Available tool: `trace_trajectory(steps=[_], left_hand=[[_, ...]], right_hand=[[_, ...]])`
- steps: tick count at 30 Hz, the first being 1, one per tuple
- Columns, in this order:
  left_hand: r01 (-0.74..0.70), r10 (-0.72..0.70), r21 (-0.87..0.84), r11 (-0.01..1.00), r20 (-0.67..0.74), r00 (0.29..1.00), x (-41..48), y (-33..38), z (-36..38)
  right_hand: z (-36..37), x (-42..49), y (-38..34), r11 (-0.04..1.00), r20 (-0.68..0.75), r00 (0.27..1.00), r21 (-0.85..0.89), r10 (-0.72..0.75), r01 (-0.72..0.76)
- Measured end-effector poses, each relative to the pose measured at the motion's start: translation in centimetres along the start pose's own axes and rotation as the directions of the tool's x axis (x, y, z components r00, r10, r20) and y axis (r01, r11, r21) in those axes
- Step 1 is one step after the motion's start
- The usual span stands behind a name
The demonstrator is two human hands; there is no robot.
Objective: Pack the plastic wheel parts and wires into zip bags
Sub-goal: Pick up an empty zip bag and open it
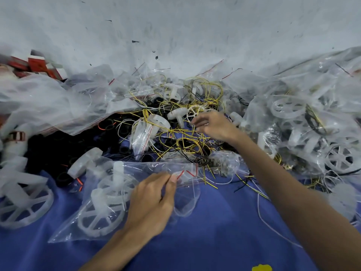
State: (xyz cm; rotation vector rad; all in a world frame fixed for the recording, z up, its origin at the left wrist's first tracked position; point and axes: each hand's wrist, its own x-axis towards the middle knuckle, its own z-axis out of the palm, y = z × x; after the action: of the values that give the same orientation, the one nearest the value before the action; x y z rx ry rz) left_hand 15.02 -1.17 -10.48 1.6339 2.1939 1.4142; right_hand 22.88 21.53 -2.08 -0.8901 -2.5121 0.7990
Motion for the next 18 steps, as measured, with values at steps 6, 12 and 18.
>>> trace_trajectory(steps=[6,12,18], left_hand=[[0.024,-0.023,-0.007,1.000,0.023,0.999,0.0,-0.2,0.0],[0.022,-0.022,0.021,1.000,0.012,1.000,0.1,-0.1,0.1],[0.035,-0.035,0.021,0.999,0.024,0.999,0.1,0.0,0.1]], right_hand=[[4.3,3.8,1.3,0.925,0.162,0.980,-0.377,0.119,-0.050],[2.7,3.7,0.3,0.964,0.021,0.997,-0.258,0.069,-0.061],[-1.6,1.9,-2.4,0.969,-0.216,0.969,0.237,0.122,-0.069]])
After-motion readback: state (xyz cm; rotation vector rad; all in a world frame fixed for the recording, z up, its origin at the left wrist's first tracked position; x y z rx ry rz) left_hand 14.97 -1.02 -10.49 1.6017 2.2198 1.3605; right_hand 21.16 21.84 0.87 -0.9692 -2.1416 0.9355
